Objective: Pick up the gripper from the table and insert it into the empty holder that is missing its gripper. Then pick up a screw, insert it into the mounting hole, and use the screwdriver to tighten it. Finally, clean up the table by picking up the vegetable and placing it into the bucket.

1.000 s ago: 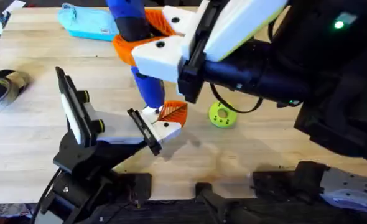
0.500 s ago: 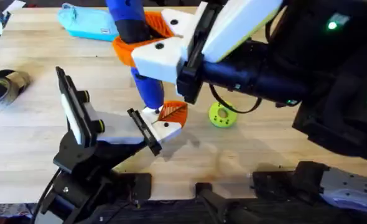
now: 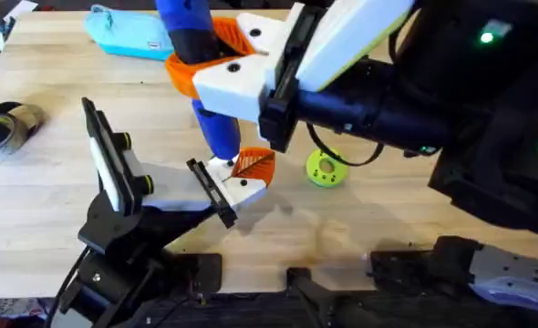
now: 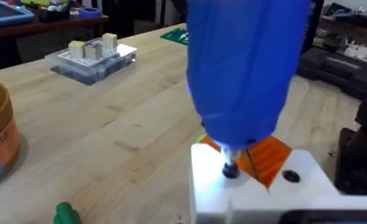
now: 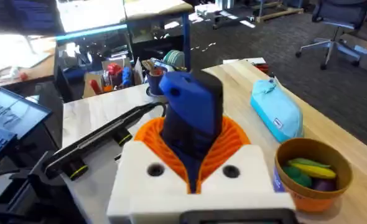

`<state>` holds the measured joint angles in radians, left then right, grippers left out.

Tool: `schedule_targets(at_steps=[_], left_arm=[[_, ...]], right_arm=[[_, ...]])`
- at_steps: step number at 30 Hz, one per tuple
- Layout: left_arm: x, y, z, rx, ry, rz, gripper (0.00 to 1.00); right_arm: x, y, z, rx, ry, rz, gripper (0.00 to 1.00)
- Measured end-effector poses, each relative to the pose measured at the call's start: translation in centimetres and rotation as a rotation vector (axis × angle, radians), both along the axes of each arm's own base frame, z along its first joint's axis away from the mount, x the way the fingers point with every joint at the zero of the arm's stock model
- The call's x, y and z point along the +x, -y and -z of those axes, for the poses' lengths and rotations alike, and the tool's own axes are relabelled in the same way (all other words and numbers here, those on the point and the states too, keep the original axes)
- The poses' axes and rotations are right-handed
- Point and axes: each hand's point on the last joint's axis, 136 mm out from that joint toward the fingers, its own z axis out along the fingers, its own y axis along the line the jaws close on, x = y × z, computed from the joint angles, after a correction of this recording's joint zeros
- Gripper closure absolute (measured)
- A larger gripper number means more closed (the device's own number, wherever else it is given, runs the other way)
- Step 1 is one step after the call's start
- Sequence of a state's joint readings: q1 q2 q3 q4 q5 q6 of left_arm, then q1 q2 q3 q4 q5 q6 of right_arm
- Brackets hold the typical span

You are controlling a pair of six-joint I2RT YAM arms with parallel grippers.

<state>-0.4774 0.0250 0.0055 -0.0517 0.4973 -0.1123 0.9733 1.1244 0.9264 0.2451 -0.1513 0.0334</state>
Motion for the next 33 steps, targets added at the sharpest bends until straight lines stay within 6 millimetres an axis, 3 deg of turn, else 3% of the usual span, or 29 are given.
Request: schedule_targets(at_steps=[33], left_arm=[[-0.01,0.01,0.05,0.000,-0.004,0.001,0.986]], right_arm=[[-0.71,-0.29,0.31,-0.017,0.008,-0.052,0.963]])
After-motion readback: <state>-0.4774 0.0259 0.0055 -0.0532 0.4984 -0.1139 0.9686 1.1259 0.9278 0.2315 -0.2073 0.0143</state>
